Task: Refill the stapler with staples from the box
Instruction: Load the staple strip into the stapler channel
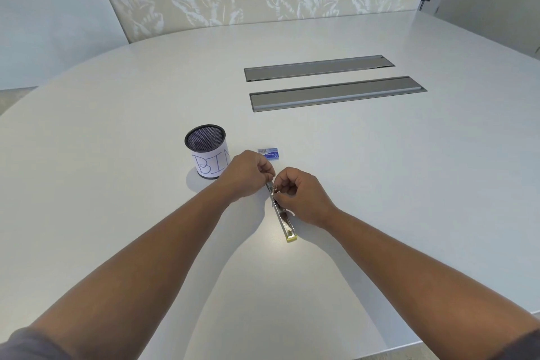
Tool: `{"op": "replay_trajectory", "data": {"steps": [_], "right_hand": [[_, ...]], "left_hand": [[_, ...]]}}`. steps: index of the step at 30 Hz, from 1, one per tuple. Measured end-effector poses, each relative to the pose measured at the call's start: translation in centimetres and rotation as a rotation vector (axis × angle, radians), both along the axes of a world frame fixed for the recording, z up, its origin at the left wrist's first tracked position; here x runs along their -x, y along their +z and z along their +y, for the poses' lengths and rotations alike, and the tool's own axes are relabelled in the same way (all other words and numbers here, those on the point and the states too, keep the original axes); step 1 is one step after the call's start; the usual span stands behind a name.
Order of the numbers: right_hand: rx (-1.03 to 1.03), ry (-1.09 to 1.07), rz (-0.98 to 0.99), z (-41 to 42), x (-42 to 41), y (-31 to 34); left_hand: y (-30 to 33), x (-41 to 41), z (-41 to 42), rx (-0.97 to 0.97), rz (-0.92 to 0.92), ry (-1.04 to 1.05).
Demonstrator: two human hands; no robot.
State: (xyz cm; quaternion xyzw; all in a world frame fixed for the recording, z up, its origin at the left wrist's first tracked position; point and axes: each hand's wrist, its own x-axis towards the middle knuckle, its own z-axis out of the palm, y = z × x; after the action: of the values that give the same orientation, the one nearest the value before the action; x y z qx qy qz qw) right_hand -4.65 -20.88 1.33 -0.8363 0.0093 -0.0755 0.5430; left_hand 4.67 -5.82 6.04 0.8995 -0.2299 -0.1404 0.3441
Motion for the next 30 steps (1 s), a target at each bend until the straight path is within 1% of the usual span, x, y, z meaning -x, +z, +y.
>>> {"op": "replay_trajectory", "data": {"steps": [11,18,20,24,30], "right_hand": [[0.006,-0.010,-0.001,0.1,0.0,0.0],[-0.002,-0.011,0.000,0.1,0.1,0.0],[-0.013,-0.008,0.001,0.1,0.1,0.0],[-0.025,-0.011,0.002,0.1,0.1,0.1],[-0.026,-0.008,0.003,0.2,0.1,0.1]], "left_hand": [[-0.6,0.6,-0.3,-0.060,-0.020,0.010],[-1.5,0.7,0.0,0.028,0.004,0.063],[-1.8,0.7,0.1,0.073,0.049,0.102],[-2.1,0.9,0.2,0.173,0.198,0.173],[-1.6,0.4,0.1,0.150,0.341,0.202]]}}
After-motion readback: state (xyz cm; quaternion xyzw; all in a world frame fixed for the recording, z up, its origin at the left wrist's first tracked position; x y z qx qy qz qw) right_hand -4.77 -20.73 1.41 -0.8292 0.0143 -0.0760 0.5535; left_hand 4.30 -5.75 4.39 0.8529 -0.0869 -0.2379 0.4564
